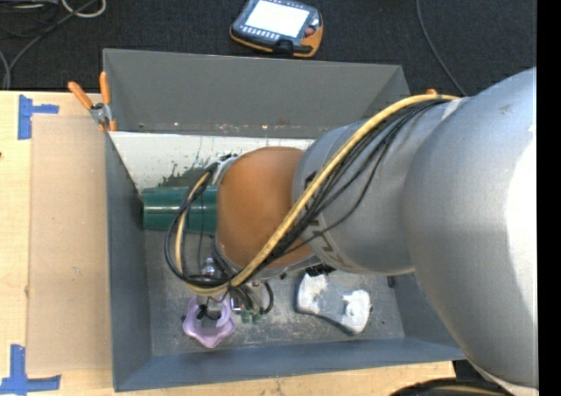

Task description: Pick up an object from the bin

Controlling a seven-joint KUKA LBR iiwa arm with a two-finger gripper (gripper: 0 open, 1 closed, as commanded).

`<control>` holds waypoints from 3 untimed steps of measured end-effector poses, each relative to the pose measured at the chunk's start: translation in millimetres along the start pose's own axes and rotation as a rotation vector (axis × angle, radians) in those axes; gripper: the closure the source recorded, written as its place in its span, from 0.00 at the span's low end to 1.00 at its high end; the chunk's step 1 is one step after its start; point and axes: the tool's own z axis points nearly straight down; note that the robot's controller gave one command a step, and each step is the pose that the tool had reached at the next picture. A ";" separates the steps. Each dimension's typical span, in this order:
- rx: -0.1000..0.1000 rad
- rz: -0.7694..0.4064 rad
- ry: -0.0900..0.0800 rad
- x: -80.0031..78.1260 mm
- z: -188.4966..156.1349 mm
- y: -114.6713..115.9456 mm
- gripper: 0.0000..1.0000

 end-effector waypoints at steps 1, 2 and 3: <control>-0.007 -0.033 0.000 2.3 10.1 -2.0 1.00; -0.009 -0.166 -0.007 -48.1 -47.1 18.3 1.00; -0.010 0.061 -0.002 -8.6 41.4 -68.6 1.00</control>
Offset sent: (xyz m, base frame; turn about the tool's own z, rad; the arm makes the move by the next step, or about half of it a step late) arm 0.0472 0.0132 0.0453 -0.1636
